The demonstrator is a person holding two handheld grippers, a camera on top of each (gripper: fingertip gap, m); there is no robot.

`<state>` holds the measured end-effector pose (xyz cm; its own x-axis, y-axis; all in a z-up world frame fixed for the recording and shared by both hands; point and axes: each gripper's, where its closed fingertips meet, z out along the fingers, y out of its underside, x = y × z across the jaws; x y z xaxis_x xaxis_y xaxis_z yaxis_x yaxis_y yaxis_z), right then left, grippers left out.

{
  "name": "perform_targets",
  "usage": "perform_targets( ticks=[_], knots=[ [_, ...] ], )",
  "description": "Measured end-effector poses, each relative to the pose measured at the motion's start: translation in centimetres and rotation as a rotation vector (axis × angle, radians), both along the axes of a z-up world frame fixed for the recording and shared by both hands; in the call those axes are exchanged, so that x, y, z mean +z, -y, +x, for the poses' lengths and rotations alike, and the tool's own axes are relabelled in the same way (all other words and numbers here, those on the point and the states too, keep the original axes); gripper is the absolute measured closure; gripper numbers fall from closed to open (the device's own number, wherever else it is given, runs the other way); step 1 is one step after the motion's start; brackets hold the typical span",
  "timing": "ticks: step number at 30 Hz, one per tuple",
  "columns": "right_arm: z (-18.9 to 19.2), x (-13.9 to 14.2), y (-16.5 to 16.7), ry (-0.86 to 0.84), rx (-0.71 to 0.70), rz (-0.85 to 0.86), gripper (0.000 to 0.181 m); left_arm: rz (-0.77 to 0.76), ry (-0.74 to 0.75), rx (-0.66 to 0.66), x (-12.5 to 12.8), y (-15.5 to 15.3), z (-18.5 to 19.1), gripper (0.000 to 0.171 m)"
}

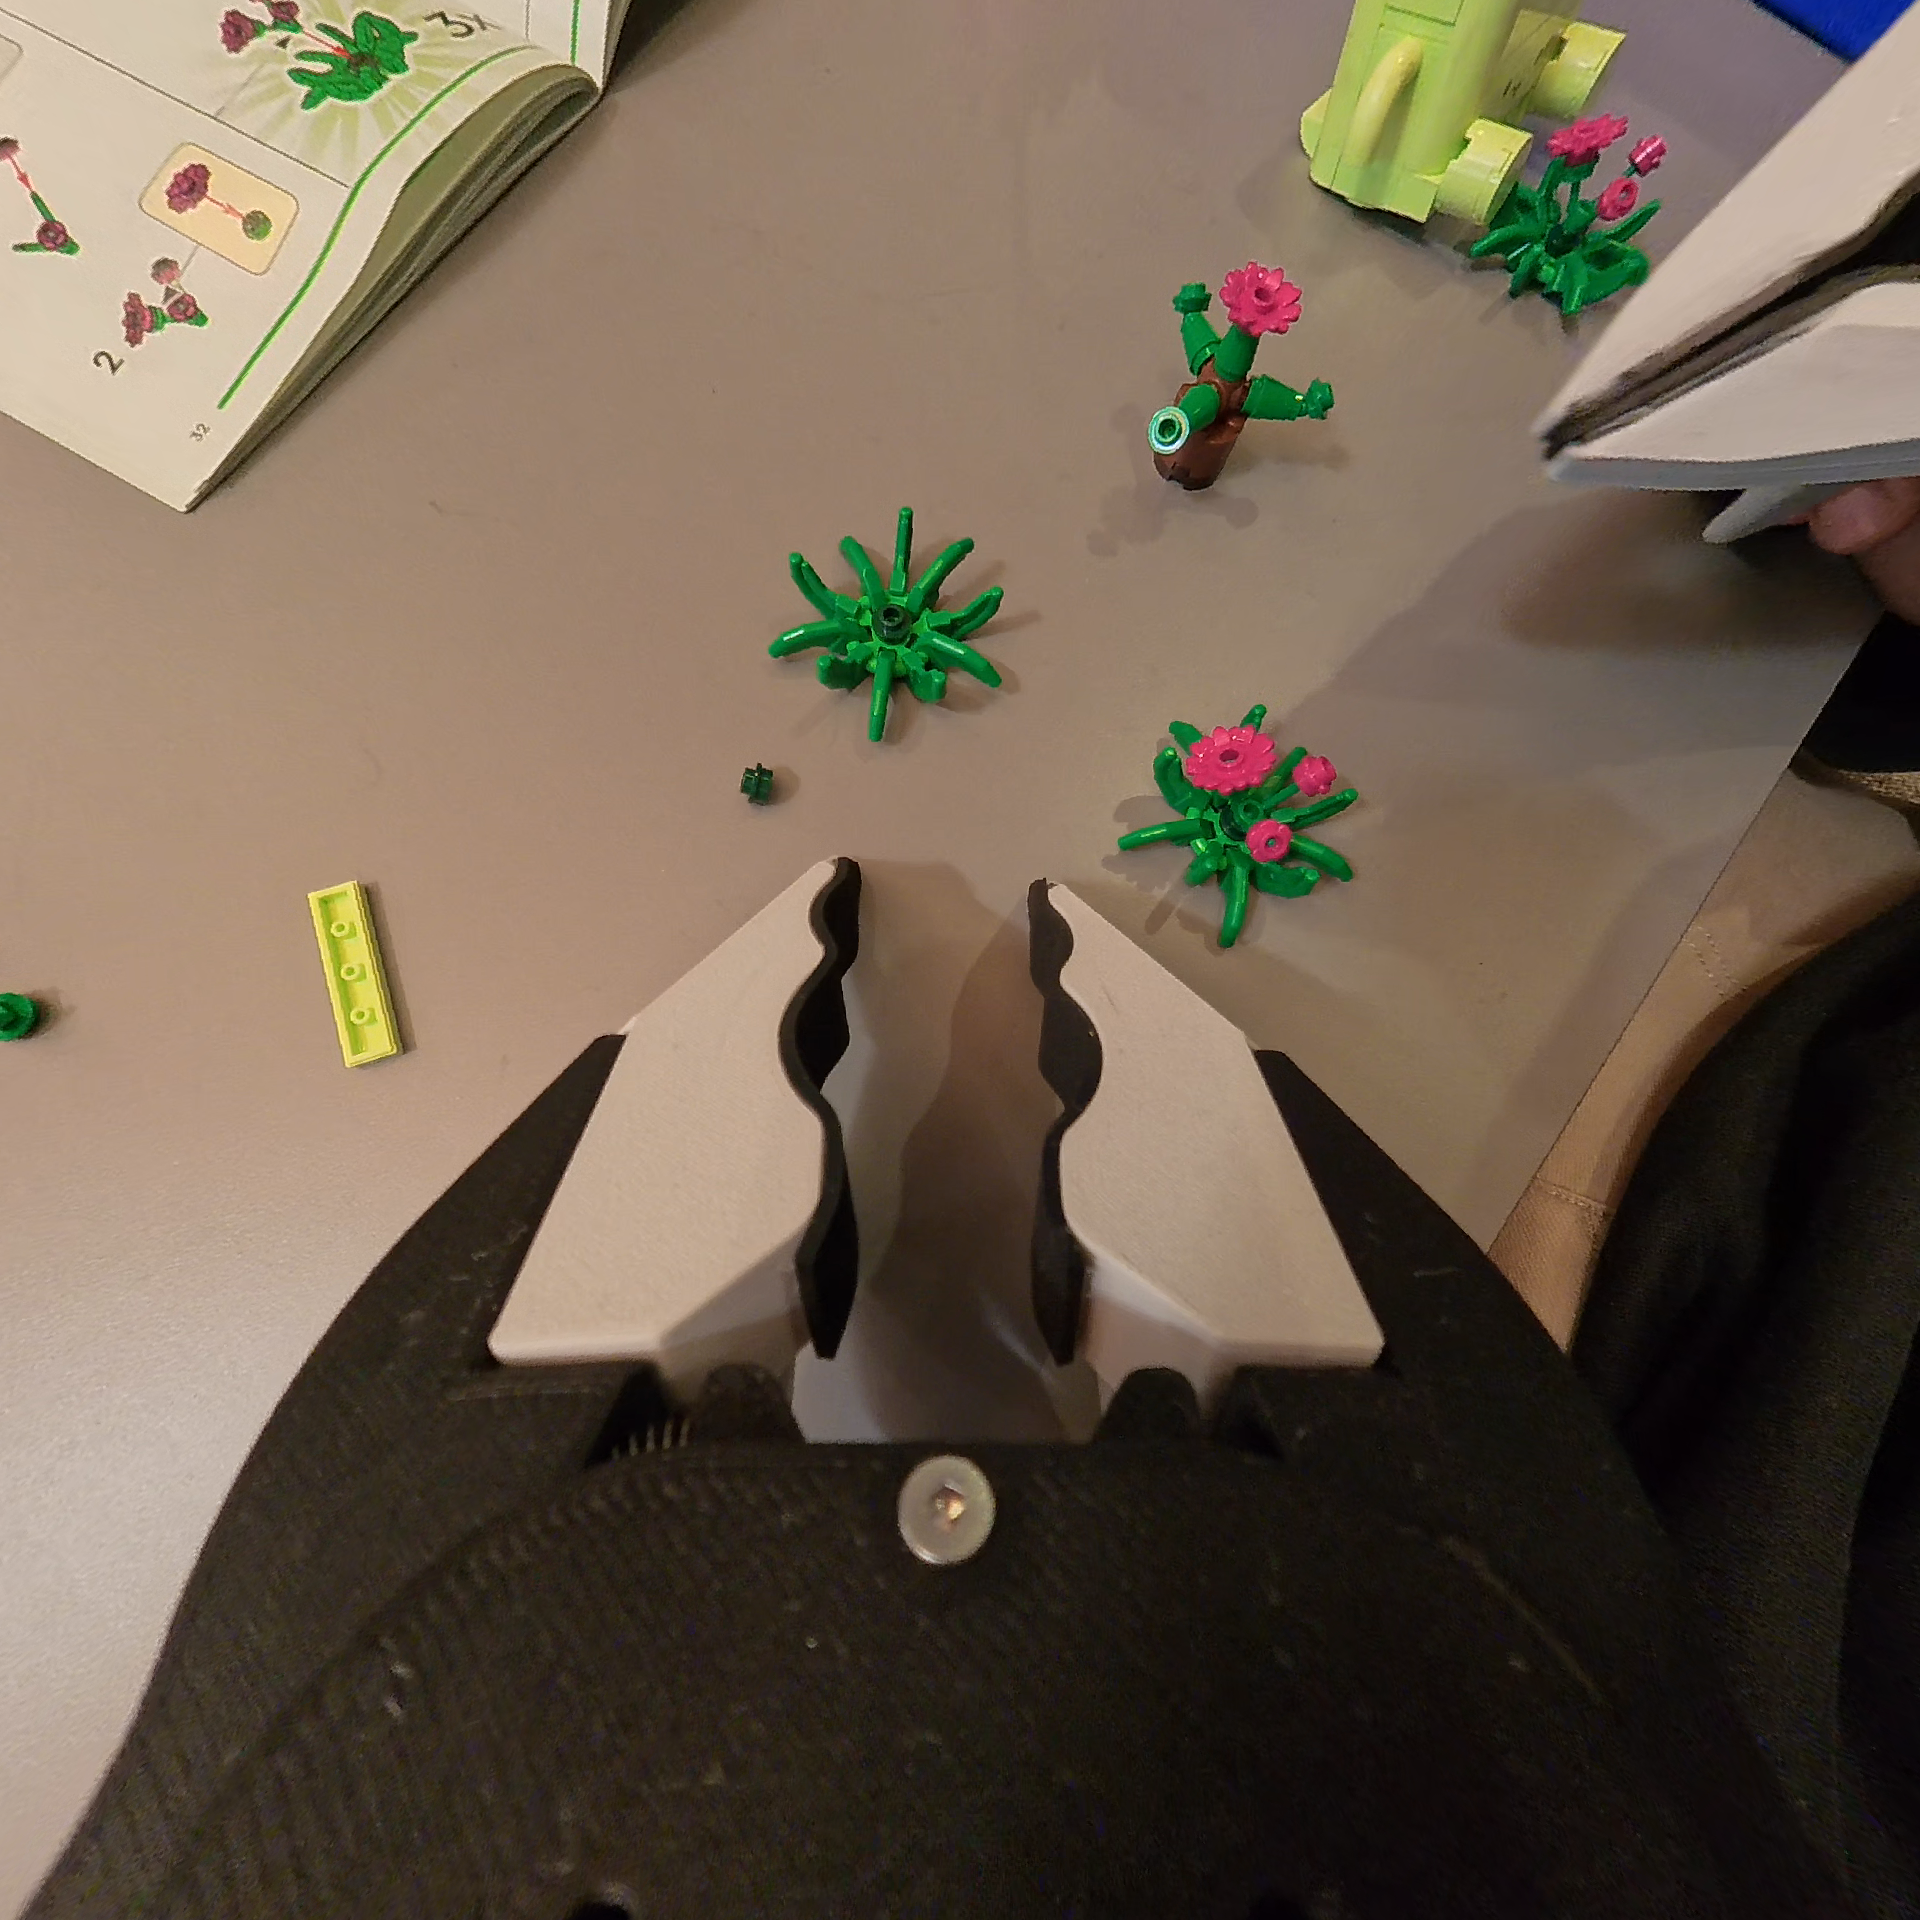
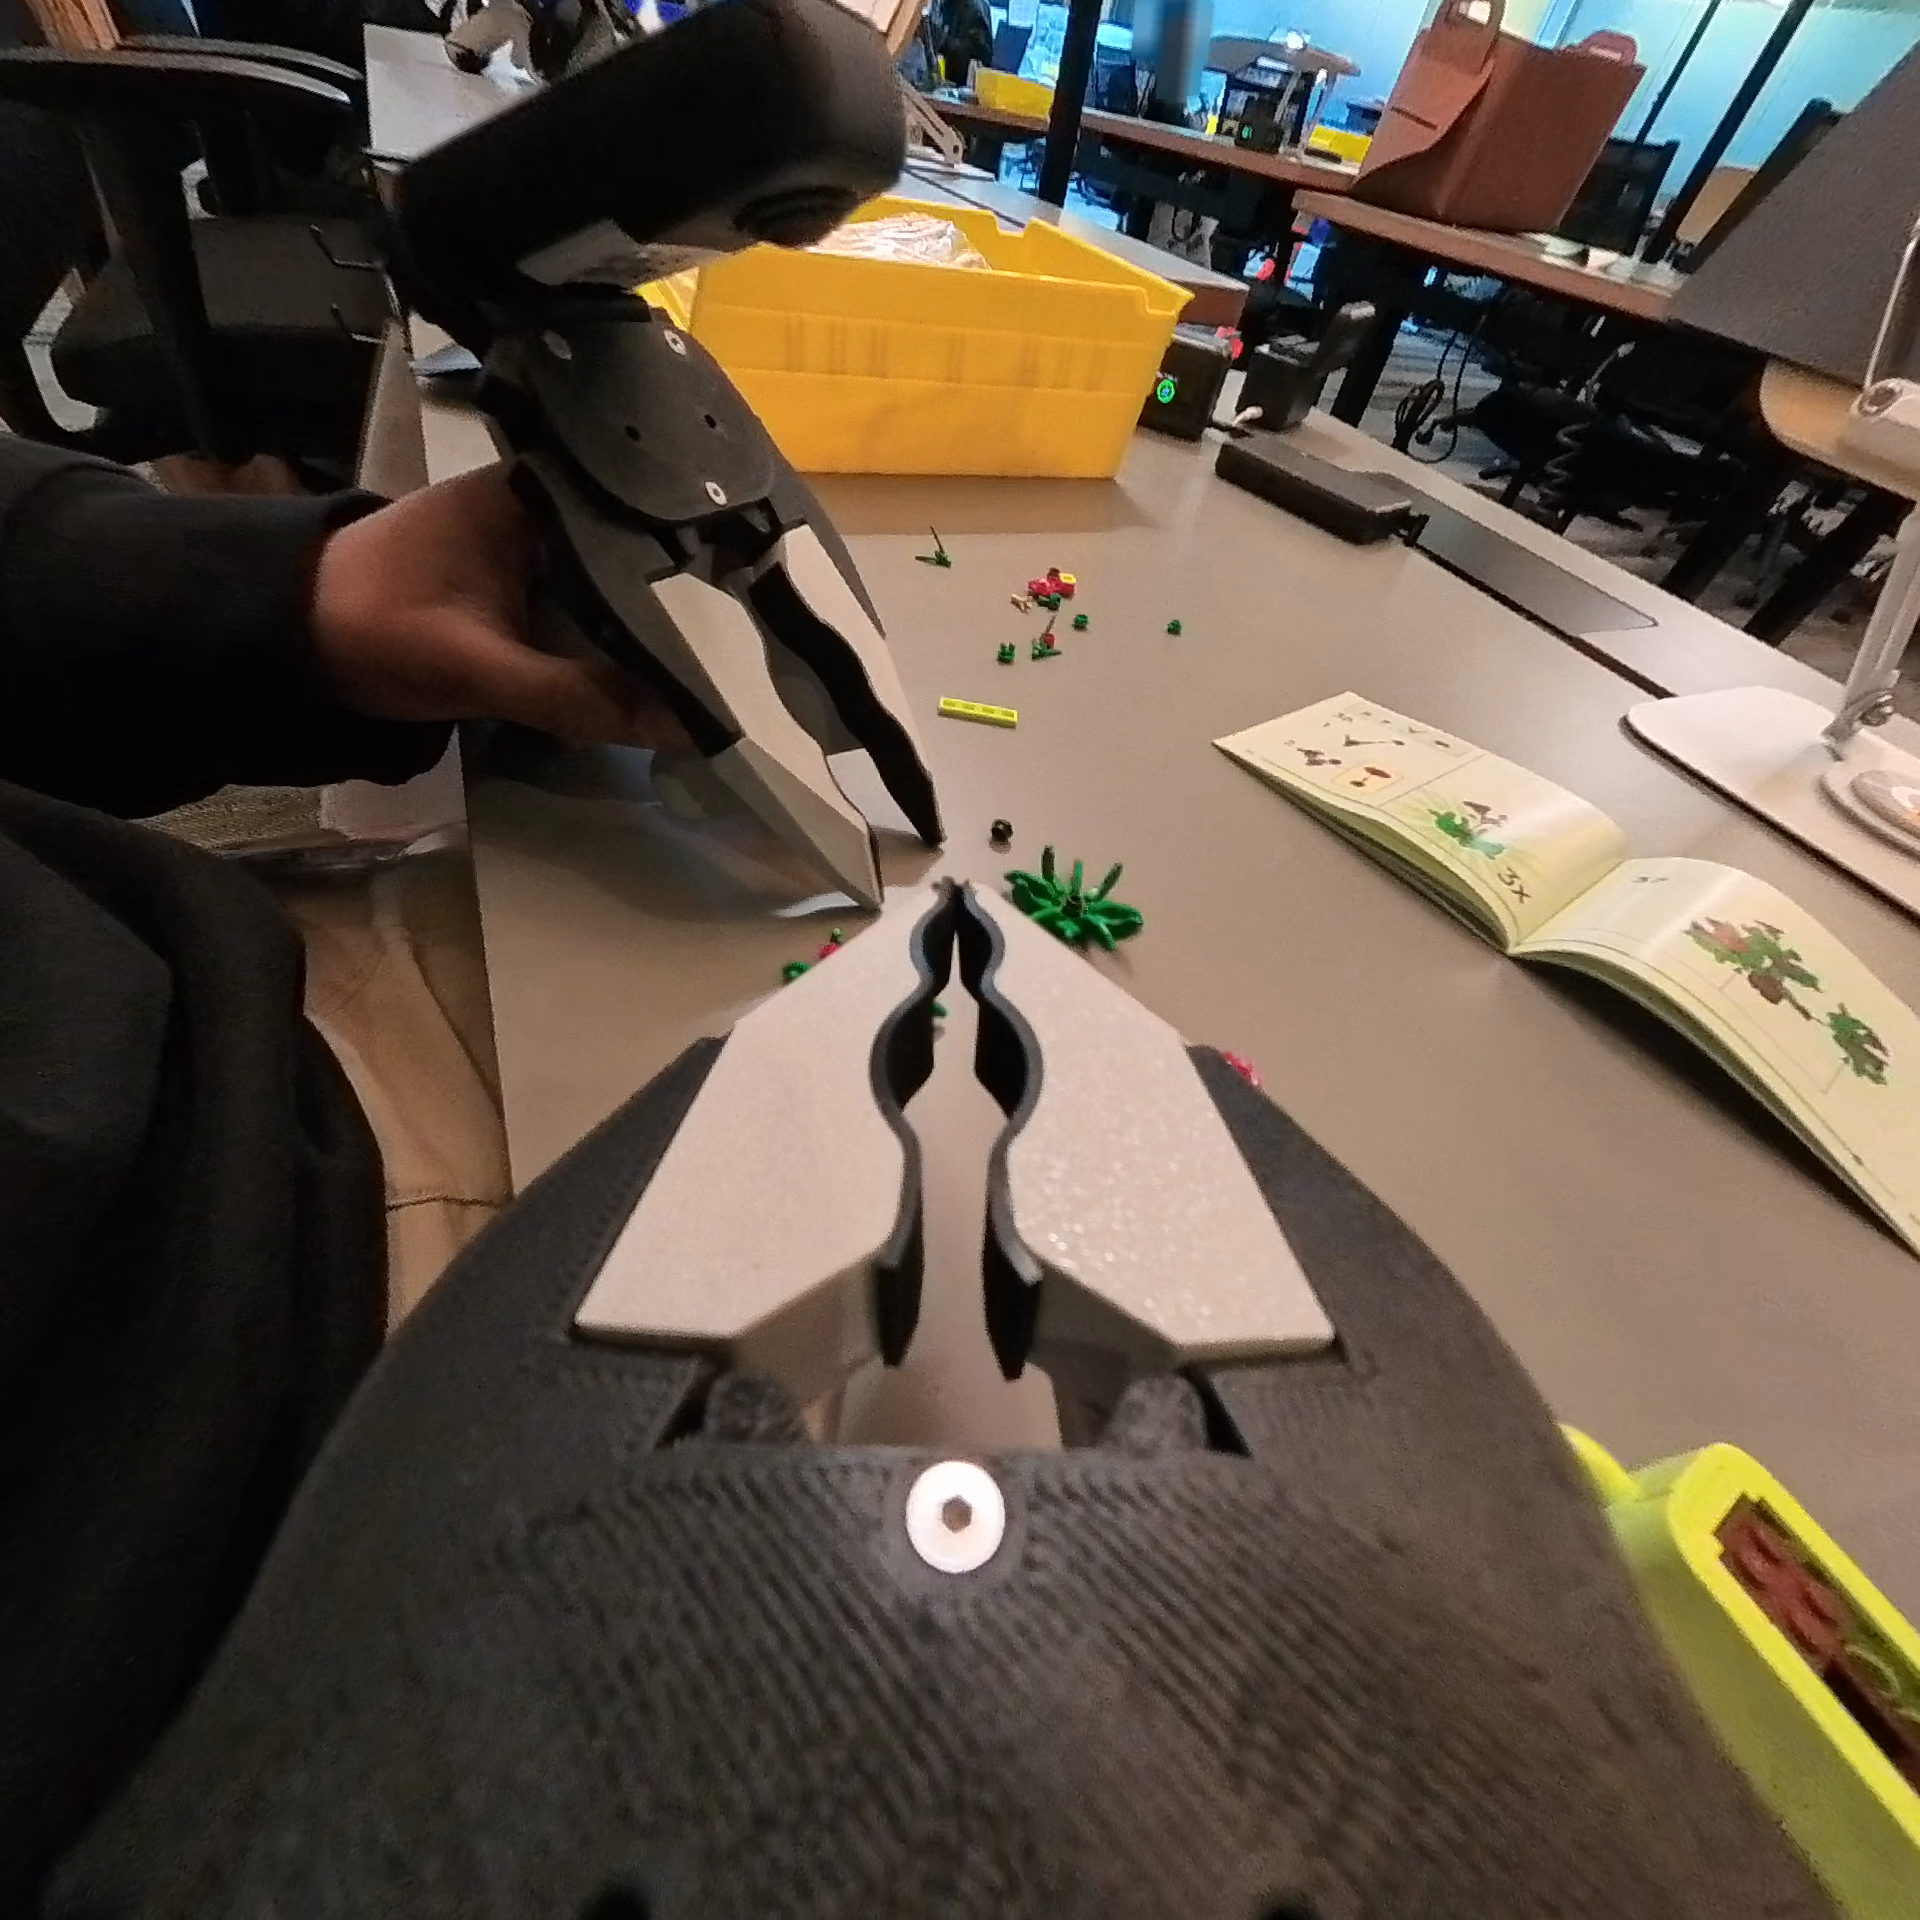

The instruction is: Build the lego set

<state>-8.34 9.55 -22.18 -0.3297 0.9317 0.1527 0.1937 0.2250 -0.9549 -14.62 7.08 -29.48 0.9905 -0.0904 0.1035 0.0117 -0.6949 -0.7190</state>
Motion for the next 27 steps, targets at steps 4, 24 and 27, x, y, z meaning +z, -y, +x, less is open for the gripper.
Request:
perform_targets(
  ticks=[4,24,27],
  knots=[
    [0.3,0.7,0.4,-0.055,0.019,0.012,0.181,0.0,0.0,0.0,0.0,0.0,0.0,0.14],
    [0.9,2.0,0.8,-0.16,0.03,0.005,0.181,0.0,0.0,0.0,0.0,0.0,0.0,0.14],
    [0.9,2.3,0.4,-0.167,0.022,-0.026,0.181,0.0,-0.001,0.0,0.0,0.0,0.0,0.14]
  ],
)
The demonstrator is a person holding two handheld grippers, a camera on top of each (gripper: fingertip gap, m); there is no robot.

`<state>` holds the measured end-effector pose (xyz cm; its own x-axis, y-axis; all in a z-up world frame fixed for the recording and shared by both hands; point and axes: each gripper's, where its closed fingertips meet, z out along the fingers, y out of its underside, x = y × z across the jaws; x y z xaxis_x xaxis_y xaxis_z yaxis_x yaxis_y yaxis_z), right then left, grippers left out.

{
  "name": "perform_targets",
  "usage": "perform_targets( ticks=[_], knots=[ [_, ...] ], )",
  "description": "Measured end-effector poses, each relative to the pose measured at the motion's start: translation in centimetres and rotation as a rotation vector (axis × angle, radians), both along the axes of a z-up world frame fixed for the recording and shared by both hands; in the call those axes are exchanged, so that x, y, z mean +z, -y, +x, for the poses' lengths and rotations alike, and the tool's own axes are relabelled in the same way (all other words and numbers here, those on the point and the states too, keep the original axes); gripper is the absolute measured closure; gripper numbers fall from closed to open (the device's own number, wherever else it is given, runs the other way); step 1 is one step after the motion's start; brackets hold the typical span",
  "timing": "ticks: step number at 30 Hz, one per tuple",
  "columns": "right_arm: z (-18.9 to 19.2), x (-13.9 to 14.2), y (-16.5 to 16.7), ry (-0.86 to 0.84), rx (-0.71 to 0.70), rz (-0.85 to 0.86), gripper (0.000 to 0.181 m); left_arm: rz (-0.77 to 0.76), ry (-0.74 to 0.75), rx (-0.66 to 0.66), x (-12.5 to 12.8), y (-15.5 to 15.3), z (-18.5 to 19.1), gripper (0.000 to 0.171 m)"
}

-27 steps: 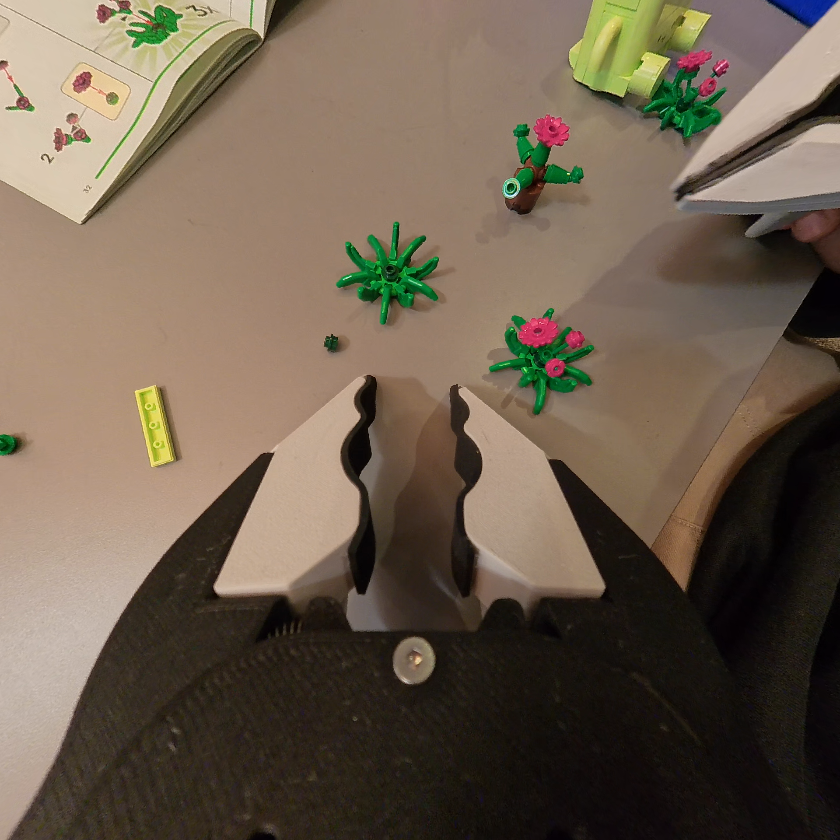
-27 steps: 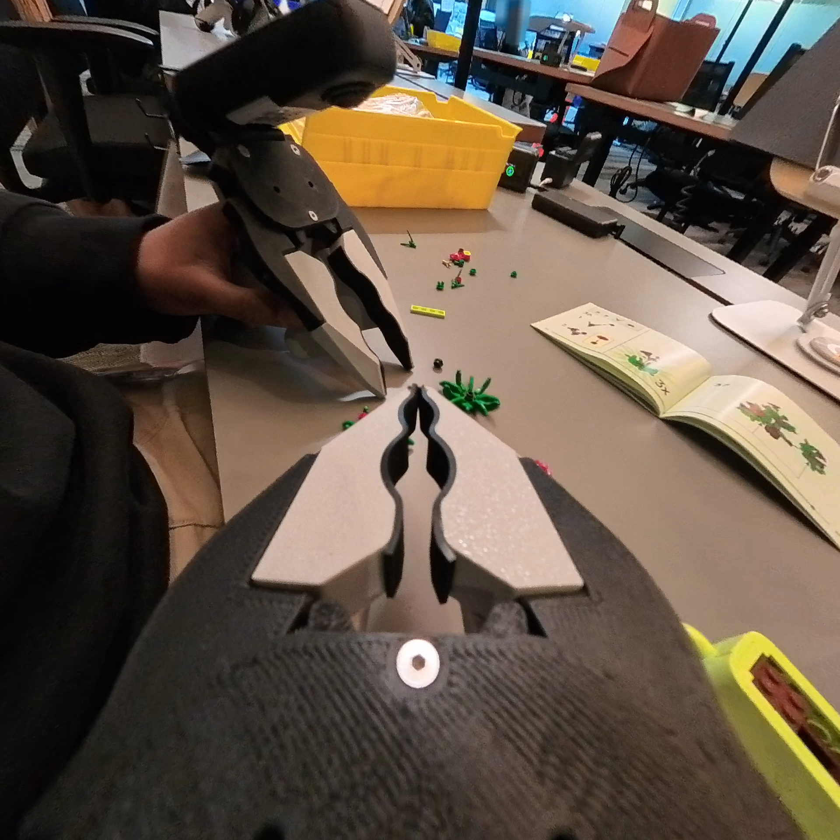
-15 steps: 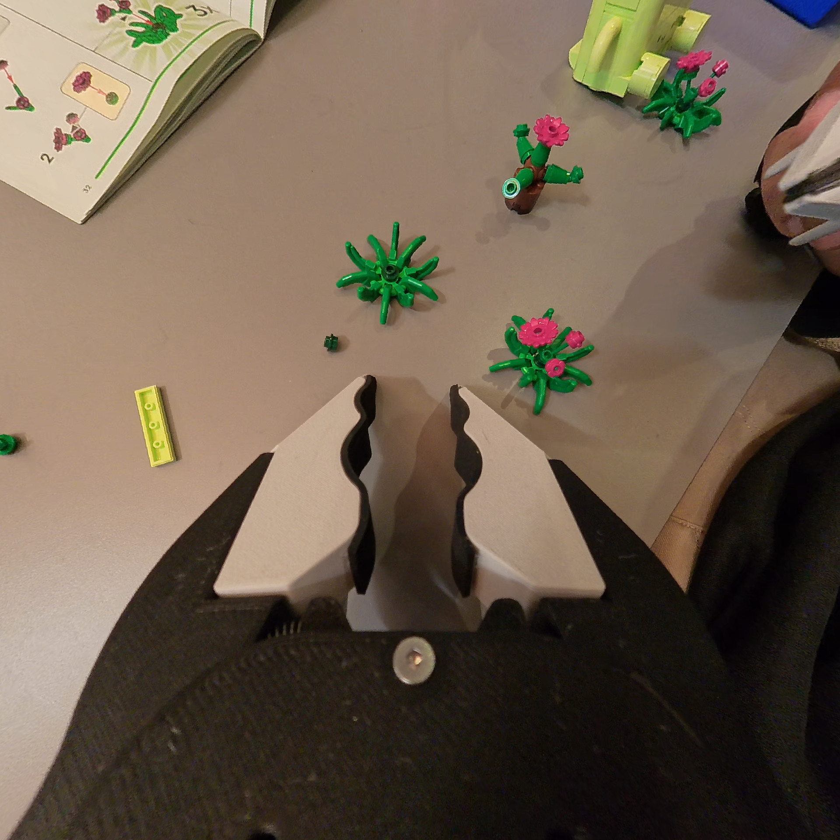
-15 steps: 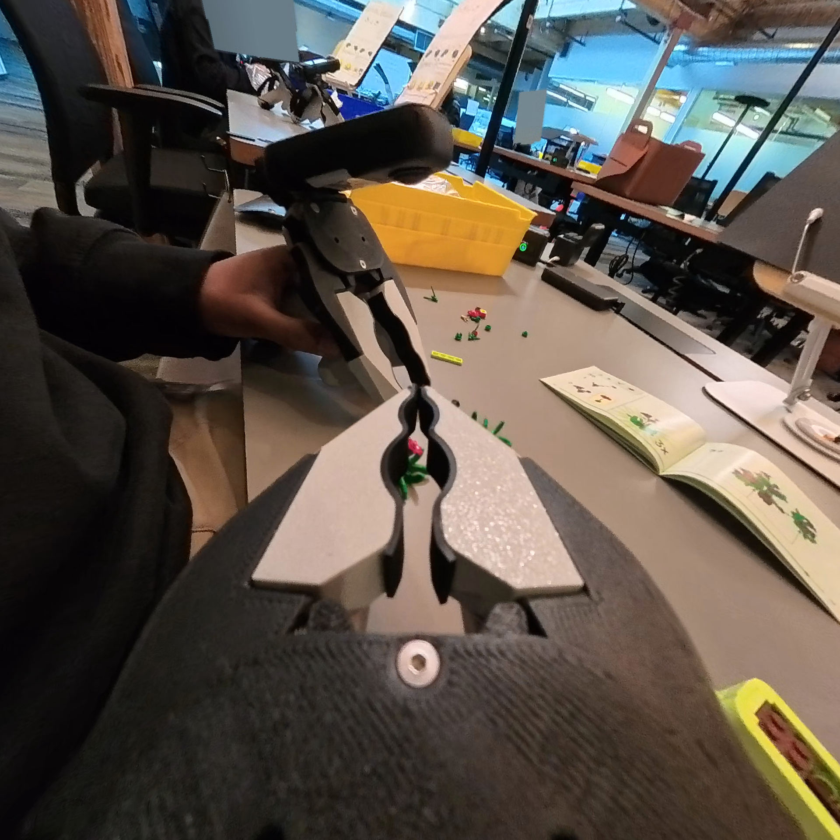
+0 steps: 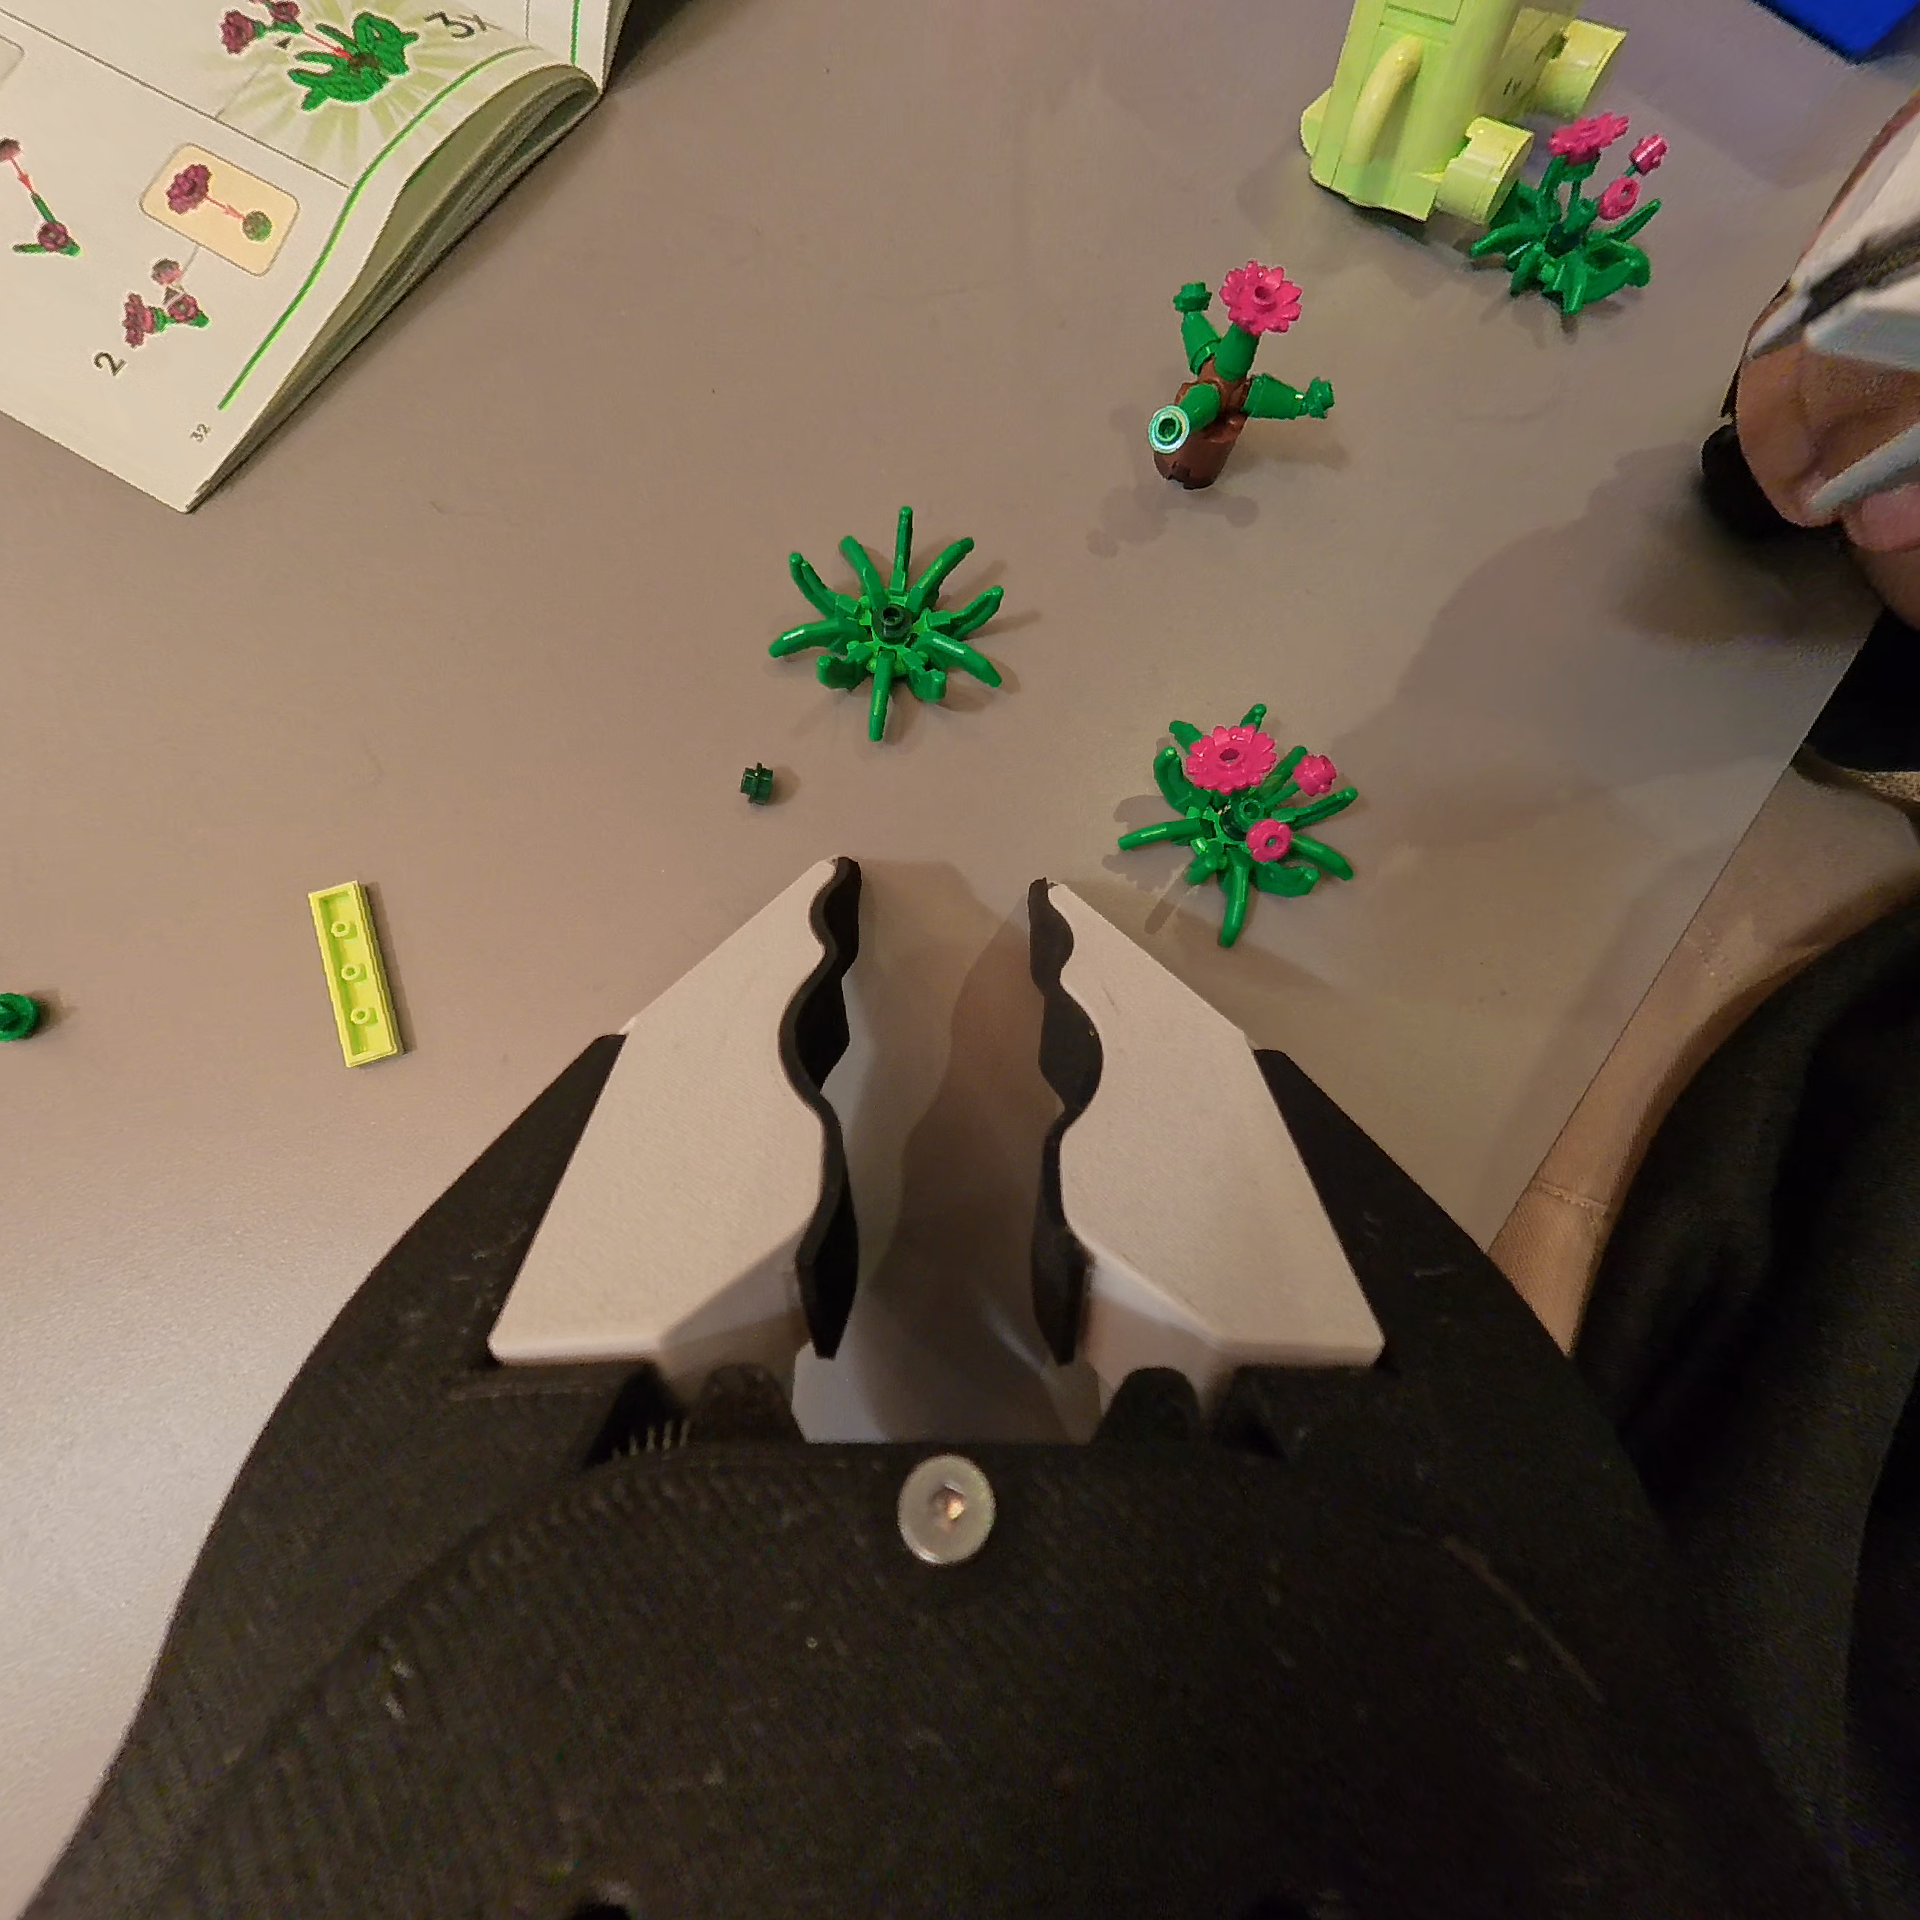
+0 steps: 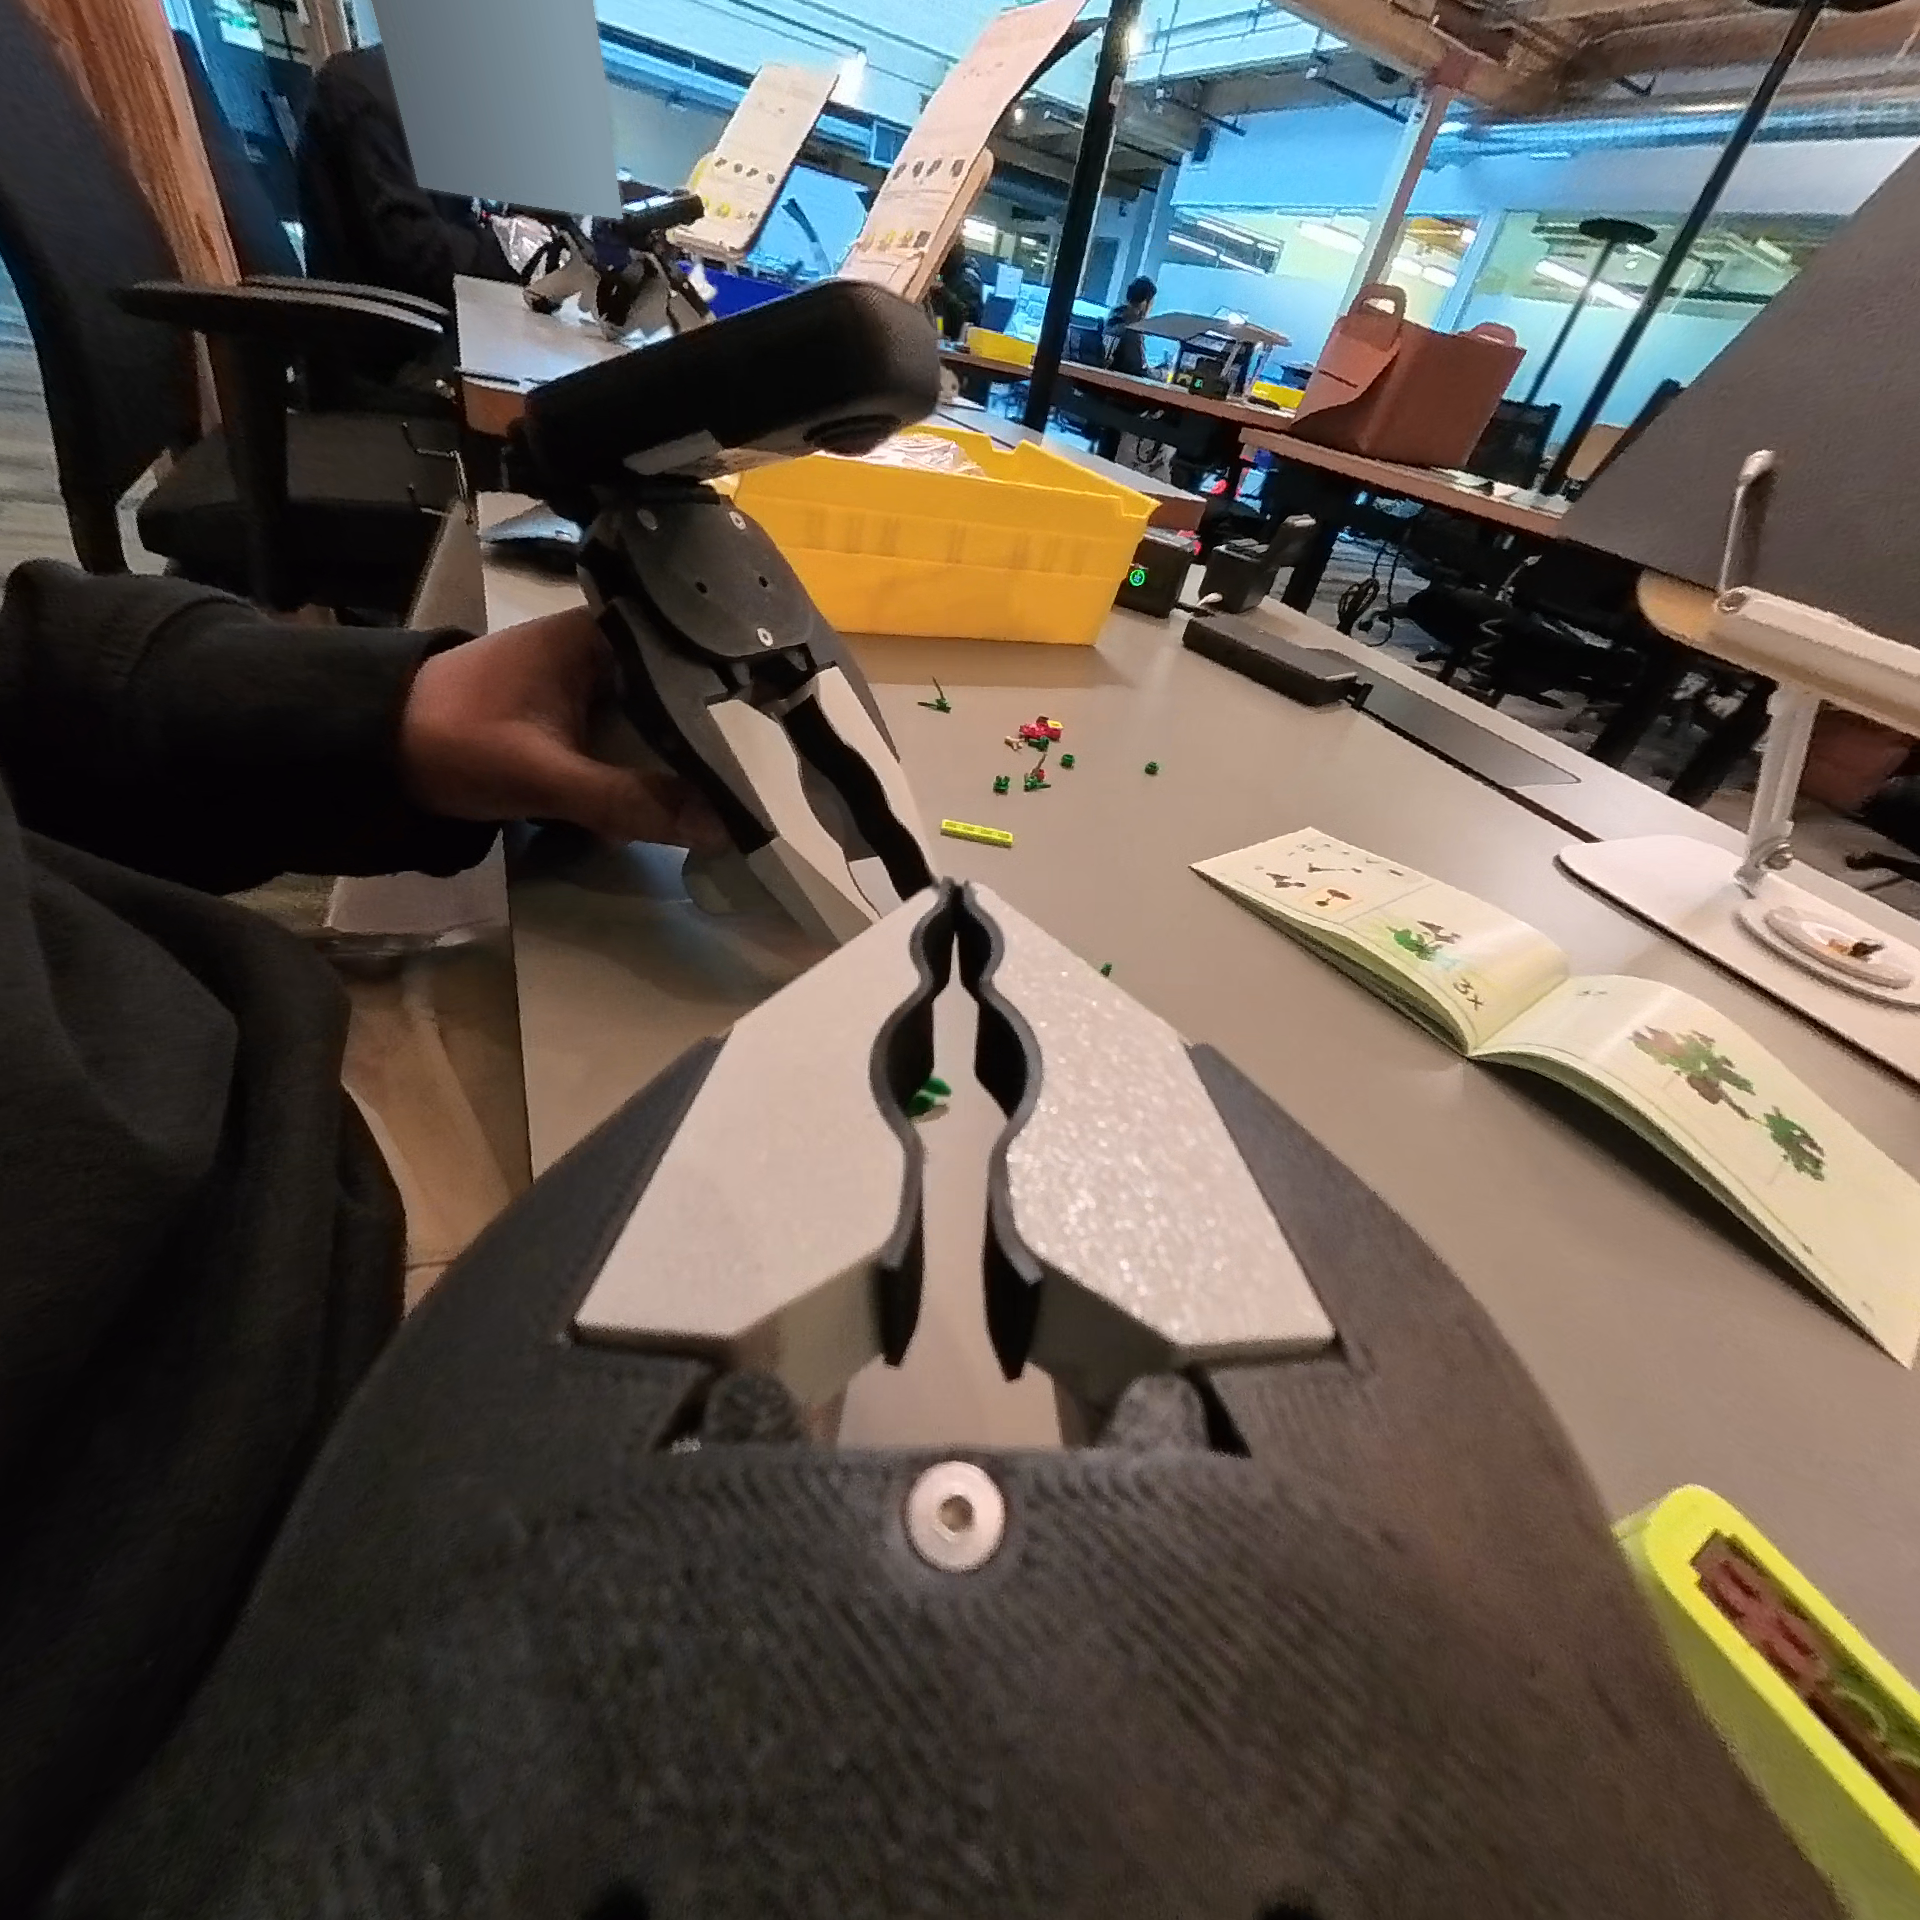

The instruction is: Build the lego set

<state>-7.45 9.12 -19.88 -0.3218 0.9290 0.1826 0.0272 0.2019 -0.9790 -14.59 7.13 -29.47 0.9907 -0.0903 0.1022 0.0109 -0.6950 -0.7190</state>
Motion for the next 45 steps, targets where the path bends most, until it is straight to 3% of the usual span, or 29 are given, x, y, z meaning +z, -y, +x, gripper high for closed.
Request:
perform_targets(
  ticks=[19,31,34,38,45],
  knots=[
    [-0.1,0.2,-0.4,-0.006,-0.02,-0.016,0.181,0.002,-0.013,-0.008,0.0,0.0,0.2,0.147],
    [0.1,0.7,-1.0,-0.034,-0.033,-0.061,0.181,0.019,-0.019,0.022,0.3,0.0,-0.2,0.165],
    [0.1,0.7,-1.0,-0.03,-0.033,-0.059,0.181,0.022,-0.093,0.165,0.4,0.6,-3.6,0.171],
    [0.2,0.9,-1.1,-0.042,-0.035,-0.066,0.181,0.009,-0.181,0.34,0.7,1.8,-9.6,0.166],
    [0.3,1.1,-1.1,-0.061,-0.039,-0.062,0.181,0.016,-0.149,0.452,1.1,0.2,-16.1,0.151]
  ],
)
